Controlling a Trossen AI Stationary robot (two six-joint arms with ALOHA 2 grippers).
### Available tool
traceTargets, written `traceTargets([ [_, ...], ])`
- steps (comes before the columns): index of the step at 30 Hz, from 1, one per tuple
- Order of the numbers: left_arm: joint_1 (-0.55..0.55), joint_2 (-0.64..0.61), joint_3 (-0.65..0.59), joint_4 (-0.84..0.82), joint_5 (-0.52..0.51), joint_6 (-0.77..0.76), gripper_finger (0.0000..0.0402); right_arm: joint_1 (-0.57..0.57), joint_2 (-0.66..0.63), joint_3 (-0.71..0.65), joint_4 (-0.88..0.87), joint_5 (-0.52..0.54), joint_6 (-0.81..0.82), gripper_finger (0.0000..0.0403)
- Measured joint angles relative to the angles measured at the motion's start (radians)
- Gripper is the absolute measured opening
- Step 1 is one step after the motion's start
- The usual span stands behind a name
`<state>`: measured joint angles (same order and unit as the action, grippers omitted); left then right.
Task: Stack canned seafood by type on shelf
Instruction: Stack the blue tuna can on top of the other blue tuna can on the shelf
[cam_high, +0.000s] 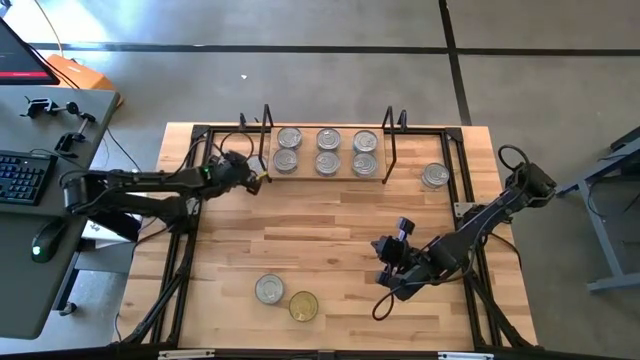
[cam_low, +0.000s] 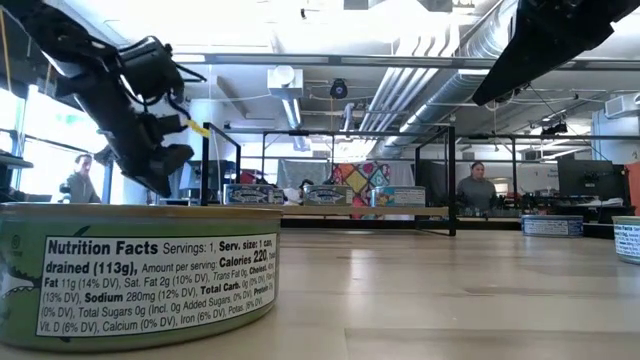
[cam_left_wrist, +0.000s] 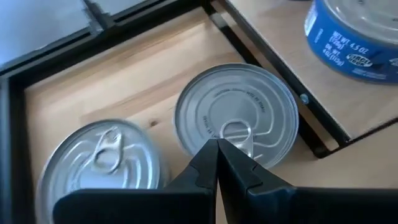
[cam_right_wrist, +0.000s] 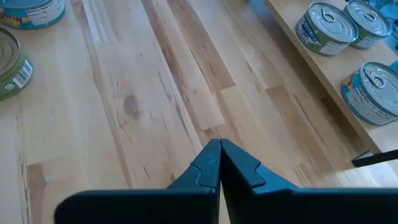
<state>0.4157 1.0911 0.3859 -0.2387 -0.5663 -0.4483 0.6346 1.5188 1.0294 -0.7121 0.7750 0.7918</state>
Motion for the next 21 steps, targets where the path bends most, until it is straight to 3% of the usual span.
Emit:
traceTargets([
  [4,0.052,0.049,0.000,0.028,0.080,0.089,0.0000,0.004,0.000,0.000,0.000,0.000,0.003,0.0000],
  [11,0.069,0.074,0.006,-0.043,0.145,0.049,0.0000,0.016,0.000,0.000,0.000,-0.001,0.012,0.0000],
  [17,-0.016,0.045,0.000,-0.246,0.298,-0.103,0.0000,0.016,0.000,0.000,0.007,-0.001,0.015,0.0000],
  [21,-0.129,0.041,0.000,-0.299,0.306,-0.204,0.0000,0.016,0.000,0.001,0.011,0.000,0.013,0.0000],
])
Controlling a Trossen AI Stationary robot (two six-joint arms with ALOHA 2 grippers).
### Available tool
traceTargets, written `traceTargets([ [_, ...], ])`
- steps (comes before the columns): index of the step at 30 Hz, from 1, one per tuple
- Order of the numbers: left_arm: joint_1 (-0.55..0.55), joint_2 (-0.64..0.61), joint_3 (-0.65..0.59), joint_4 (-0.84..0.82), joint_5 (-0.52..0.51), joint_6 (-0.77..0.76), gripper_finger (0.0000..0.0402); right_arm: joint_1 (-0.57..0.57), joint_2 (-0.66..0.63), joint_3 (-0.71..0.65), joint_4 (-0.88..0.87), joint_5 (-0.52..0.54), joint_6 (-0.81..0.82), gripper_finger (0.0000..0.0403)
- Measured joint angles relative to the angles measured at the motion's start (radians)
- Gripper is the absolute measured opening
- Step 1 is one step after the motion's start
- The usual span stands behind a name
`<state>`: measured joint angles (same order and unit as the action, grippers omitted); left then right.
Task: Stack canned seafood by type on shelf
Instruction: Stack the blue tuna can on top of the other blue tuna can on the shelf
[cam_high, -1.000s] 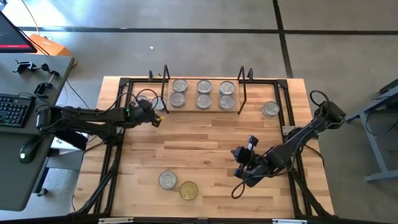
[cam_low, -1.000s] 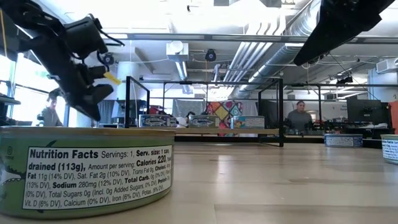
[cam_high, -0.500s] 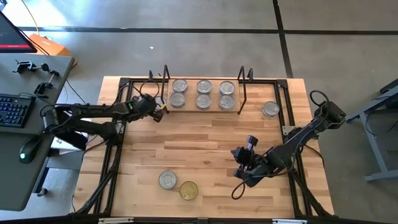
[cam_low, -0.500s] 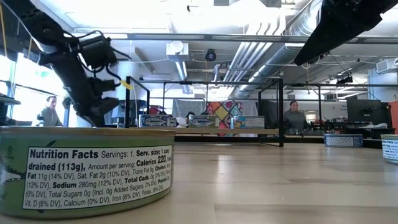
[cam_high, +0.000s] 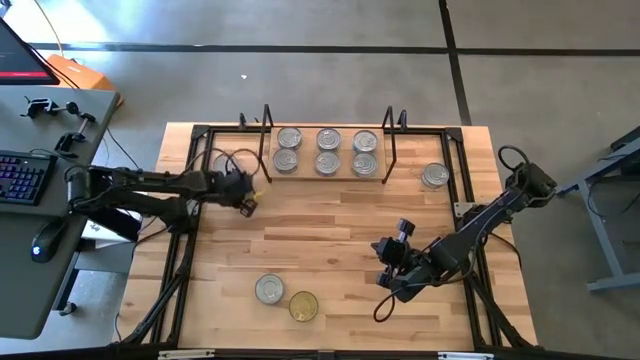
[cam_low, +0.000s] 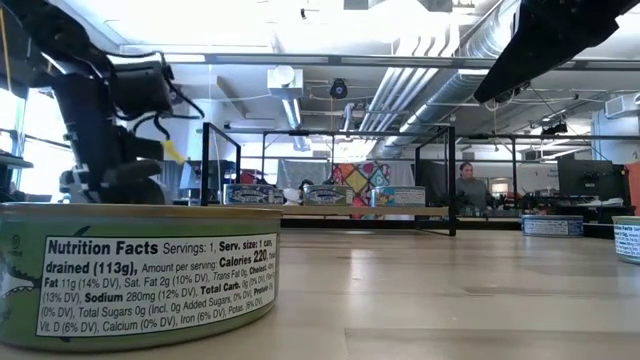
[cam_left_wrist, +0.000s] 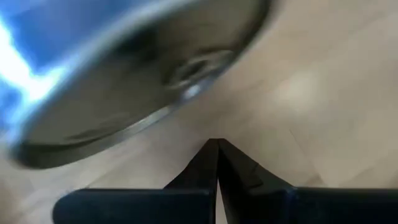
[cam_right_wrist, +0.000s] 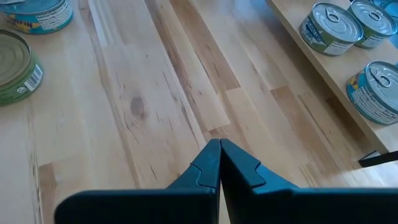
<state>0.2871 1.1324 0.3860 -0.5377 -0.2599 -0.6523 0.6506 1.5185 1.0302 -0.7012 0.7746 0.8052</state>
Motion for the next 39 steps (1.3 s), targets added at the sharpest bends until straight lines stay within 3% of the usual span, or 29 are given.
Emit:
traceTargets([
  [8,-0.234,-0.004,0.053,-0.015,0.011,-0.108,0.0000,-0.002,0.000,0.000,0.011,0.000,-0.002,0.0000],
  [12,-0.306,-0.004,0.133,-0.095,-0.052,-0.122,0.0000,-0.002,0.000,0.000,0.011,0.000,-0.002,0.0000],
  [20,-0.315,-0.004,0.401,-0.428,-0.262,-0.012,0.0001,-0.002,0.000,0.000,0.011,0.000,-0.028,0.0000],
  [22,-0.282,-0.005,0.456,-0.488,-0.266,0.042,0.0009,-0.002,0.000,0.000,0.011,0.000,-0.028,0.0000],
  [26,-0.172,-0.005,0.502,-0.523,-0.151,0.190,0.0053,-0.002,0.000,0.000,0.012,0.000,-0.024,0.0000],
  [30,-0.067,-0.004,0.485,-0.545,-0.049,0.327,0.0123,-0.001,0.000,0.000,0.026,0.007,-0.028,0.0000],
  [39,0.077,0.011,0.435,-0.463,-0.084,0.641,0.0267,0.000,0.000,0.000,0.042,0.010,-0.088,0.0000],
])
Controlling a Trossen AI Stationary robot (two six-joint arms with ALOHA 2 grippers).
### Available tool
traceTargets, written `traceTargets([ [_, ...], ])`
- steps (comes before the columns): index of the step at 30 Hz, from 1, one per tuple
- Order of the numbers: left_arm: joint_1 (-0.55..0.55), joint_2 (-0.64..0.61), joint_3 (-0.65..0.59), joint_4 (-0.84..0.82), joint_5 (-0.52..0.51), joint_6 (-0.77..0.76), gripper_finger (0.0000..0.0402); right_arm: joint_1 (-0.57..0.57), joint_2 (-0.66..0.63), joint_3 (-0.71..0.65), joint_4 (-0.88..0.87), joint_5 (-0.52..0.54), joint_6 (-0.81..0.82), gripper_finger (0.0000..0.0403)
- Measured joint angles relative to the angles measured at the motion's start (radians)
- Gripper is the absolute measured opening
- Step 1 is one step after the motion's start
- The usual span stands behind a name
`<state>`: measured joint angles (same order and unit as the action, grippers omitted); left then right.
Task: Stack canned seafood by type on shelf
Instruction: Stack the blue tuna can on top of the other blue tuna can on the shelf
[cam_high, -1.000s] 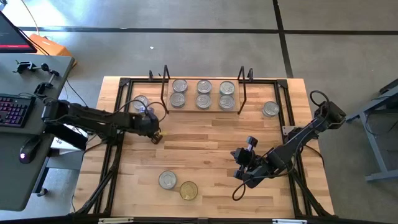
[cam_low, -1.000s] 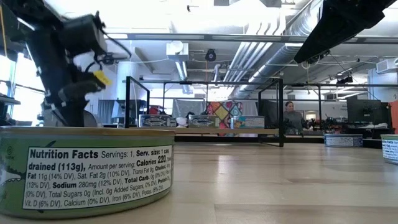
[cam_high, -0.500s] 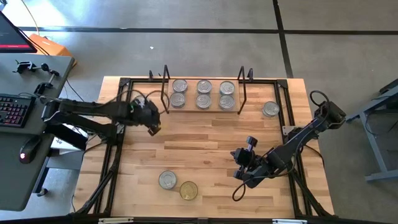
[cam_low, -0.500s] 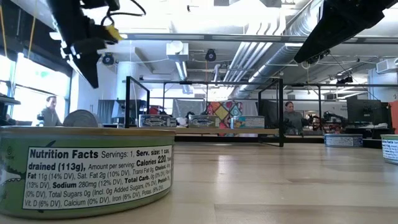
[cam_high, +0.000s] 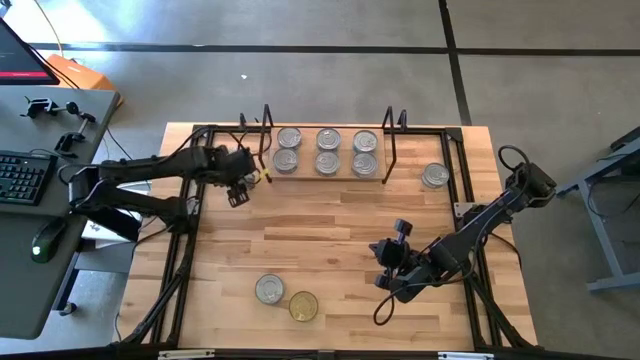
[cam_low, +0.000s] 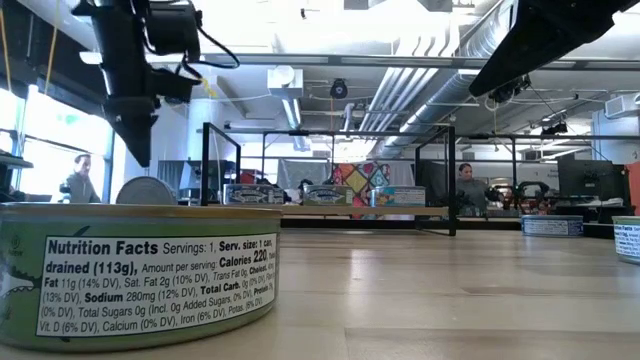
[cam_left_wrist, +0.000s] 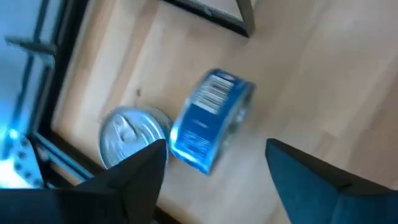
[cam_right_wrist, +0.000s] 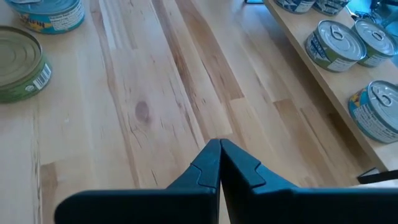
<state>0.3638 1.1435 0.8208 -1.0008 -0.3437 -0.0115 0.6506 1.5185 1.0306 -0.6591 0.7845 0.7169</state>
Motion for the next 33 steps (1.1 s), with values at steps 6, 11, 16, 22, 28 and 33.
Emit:
traceTargets([
  [6,0.087,0.026,-0.066,0.149,0.003,0.229,0.0289,0.000,0.000,0.000,0.012,0.000,-0.003,0.0000],
  [11,0.130,0.057,-0.099,0.211,0.019,0.344,0.0289,0.000,0.000,0.000,0.014,-0.001,-0.011,0.0000],
  [16,0.135,0.072,-0.124,0.220,0.084,0.373,0.0285,0.000,0.000,0.000,0.023,-0.001,-0.011,0.0000],
  [22,0.123,0.073,-0.138,0.221,0.168,0.332,0.0215,0.000,0.000,0.000,0.036,-0.002,-0.019,0.0000],
  [28,0.090,0.073,-0.137,0.222,0.172,0.318,0.0118,0.008,0.000,0.000,0.044,-0.001,-0.019,0.0000],
  [33,0.032,0.073,-0.137,0.222,0.174,0.318,0.0118,0.038,0.001,0.000,0.044,-0.002,-0.019,0.0000],
])
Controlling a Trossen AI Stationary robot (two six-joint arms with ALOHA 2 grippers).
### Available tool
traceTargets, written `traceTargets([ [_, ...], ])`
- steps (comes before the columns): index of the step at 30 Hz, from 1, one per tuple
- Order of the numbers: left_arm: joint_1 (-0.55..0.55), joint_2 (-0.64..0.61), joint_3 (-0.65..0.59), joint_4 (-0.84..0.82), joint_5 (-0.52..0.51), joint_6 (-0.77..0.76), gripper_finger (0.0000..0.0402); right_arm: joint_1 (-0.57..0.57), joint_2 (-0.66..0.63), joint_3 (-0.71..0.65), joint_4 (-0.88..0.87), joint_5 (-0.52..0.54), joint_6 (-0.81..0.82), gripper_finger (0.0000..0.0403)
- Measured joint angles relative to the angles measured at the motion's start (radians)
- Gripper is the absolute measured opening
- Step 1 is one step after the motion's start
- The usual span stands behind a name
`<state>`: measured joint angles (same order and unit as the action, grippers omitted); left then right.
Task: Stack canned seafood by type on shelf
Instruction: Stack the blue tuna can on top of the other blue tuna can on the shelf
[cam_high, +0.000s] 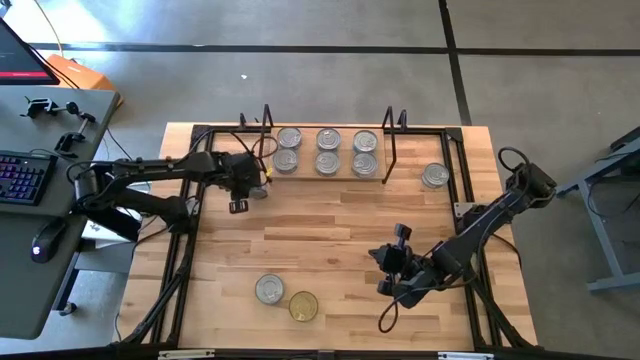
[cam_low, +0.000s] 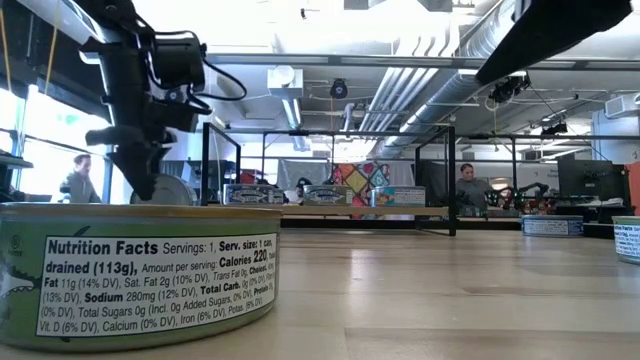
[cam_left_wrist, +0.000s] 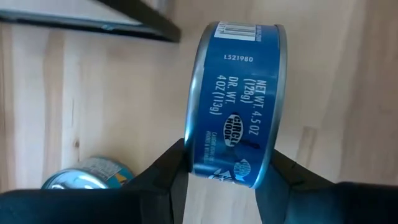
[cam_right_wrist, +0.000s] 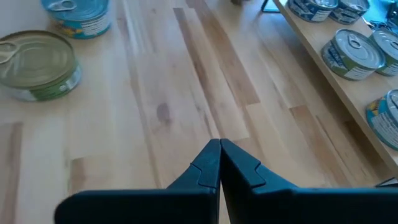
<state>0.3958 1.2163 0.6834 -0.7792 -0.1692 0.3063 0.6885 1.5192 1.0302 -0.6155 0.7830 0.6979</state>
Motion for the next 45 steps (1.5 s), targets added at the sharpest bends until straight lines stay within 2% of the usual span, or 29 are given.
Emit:
traceTargets([
  [5,-0.064,-0.006,0.010,-0.016,-0.011,-0.009,0.0118,0.014,0.000,0.000,0.000,0.000,0.000,0.0000],
  [9,-0.157,-0.006,0.075,-0.046,-0.012,-0.076,0.0118,0.013,0.000,0.000,0.000,0.005,-0.009,0.0000],
  [13,-0.258,-0.006,0.143,-0.071,0.047,-0.153,0.0118,0.012,0.000,0.000,0.013,0.055,-0.027,0.0000],
  [16,-0.305,-0.006,0.159,-0.006,0.190,-0.206,0.0118,0.000,0.000,0.000,0.020,0.081,-0.099,0.0002],
  [18,-0.314,-0.005,0.159,0.084,0.341,-0.235,0.0118,-0.021,0.000,0.000,0.024,0.081,-0.168,0.0013],
  [20,-0.314,-0.002,0.159,0.185,0.476,-0.260,0.0118,-0.050,0.000,0.000,0.050,0.075,-0.238,0.0034],
  [22,-0.309,-0.001,0.159,0.281,0.563,-0.289,0.0118,-0.084,0.000,0.000,0.091,0.050,-0.337,0.0066],
  [24,-0.298,-0.001,0.159,0.386,0.621,-0.361,0.0118,-0.122,0.000,0.000,0.145,0.008,-0.468,0.0104],
  [27,-0.260,-0.001,0.161,0.499,0.677,-0.575,0.0118,-0.179,0.000,0.000,0.264,-0.050,-0.731,0.0167],
  [32,-0.205,-0.001,0.161,0.638,0.696,-0.850,0.0123,-0.211,0.000,0.000,0.478,-0.165,-1.395,0.0246],
  [34,-0.187,-0.001,0.161,0.664,0.721,-0.903,0.0126,-0.209,0.000,0.000,0.564,-0.150,-1.643,0.0257],
  [40,-0.167,-0.001,0.161,0.679,0.720,-0.987,0.0128,-0.244,0.043,0.000,0.789,-0.069,-2.230,0.0262],
  [43,-0.169,-0.001,0.161,0.679,0.720,-1.022,0.0129,-0.275,0.076,0.000,0.872,-0.068,-2.488,0.0262],
  [45,-0.171,-0.001,0.161,0.679,0.720,-1.046,0.0129,-0.296,0.095,0.001,0.894,-0.070,-2.604,0.0262],
])
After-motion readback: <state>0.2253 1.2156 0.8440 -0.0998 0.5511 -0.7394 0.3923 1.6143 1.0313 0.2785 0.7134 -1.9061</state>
